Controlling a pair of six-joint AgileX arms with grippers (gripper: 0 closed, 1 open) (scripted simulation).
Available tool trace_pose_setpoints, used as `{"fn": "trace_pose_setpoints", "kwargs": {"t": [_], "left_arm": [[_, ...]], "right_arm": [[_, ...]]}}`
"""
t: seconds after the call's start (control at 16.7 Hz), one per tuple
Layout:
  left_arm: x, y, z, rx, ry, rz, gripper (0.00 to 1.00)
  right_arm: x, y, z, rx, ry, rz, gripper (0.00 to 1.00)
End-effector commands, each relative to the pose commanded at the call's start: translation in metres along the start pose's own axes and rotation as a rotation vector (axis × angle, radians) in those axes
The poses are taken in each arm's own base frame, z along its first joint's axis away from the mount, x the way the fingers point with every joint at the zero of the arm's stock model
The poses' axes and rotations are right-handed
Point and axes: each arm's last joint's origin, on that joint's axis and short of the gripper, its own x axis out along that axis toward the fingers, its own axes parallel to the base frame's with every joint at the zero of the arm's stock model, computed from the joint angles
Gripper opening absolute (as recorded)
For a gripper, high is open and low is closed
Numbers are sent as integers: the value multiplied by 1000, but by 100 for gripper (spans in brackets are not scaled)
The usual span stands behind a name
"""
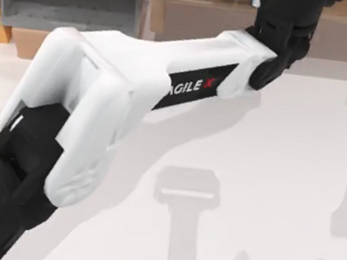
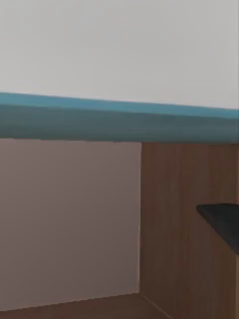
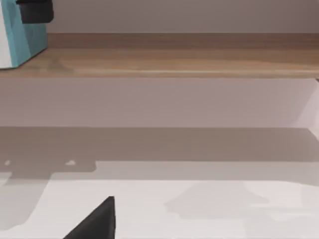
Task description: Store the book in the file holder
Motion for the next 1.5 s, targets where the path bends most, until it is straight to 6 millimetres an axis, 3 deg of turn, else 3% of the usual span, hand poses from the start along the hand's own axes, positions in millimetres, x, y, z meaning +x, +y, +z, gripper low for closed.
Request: {"fn": "trace_pose_setpoints", "kwargs": {"t": [0.18,0.96,1.5], "left_arm": [[0,0,0,0,0,0,100],[0,0,0,0,0,0,2],[-2,-2,1,0,-1,-4,0]], "right_arm": [[0,0,0,0,0,0,100],[0,0,0,0,0,0,100],[0,0,0,0,0,0,100]]}}
